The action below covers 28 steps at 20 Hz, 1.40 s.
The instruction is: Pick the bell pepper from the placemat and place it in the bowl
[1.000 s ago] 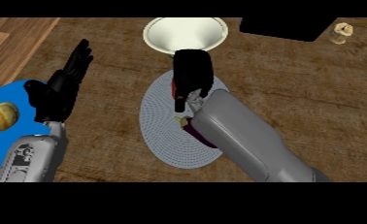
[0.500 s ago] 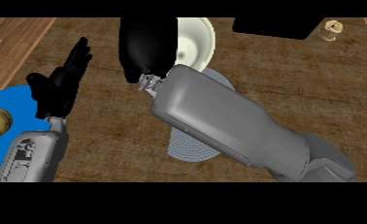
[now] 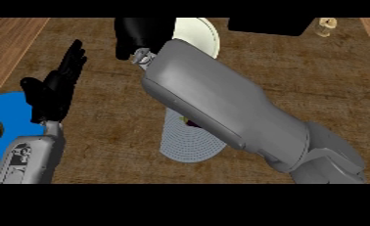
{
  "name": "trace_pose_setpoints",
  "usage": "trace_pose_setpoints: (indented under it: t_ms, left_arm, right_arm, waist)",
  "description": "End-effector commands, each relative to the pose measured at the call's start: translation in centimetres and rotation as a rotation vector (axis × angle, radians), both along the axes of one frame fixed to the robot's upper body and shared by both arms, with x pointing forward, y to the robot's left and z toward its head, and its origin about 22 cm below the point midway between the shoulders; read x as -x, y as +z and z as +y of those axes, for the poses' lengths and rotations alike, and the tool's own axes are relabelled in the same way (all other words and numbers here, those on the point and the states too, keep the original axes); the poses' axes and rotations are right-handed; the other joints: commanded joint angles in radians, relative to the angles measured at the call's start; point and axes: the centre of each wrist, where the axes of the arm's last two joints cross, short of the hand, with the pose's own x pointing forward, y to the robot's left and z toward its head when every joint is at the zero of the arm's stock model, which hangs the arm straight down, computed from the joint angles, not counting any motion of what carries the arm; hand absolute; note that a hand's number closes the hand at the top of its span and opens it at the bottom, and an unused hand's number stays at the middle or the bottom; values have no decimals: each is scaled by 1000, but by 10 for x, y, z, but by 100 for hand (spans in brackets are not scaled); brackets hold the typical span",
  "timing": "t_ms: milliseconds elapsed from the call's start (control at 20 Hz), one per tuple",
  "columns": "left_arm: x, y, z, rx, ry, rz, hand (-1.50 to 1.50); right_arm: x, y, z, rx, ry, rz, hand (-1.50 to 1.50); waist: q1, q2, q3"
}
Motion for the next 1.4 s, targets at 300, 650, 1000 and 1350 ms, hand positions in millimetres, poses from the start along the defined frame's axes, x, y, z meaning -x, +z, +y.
trace_pose_setpoints:
  t_ms: [300, 650, 1000, 1350]
  left_arm:
    - [5, 3, 9, 0, 30, -21, 0]
    - [13, -6, 4, -5, 12, -12, 0]
    - [7, 6, 15, 4, 28, -10, 0]
    - [8, 2, 1, 3, 29, -24, 0]
  right_arm:
    - [-54, -52, -36, -153, -67, -4, 150]
    - [-77, -68, -58, -152, -69, -10, 150]
    - [-92, -97, -89, -154, -226, 339, -150]
    - [-93, -114, -104, -326, -67, 297, -150]
  waist:
    - [-19, 11, 2]
    - [-21, 13, 2]
    - [-19, 17, 3]
    - [-27, 17, 4]
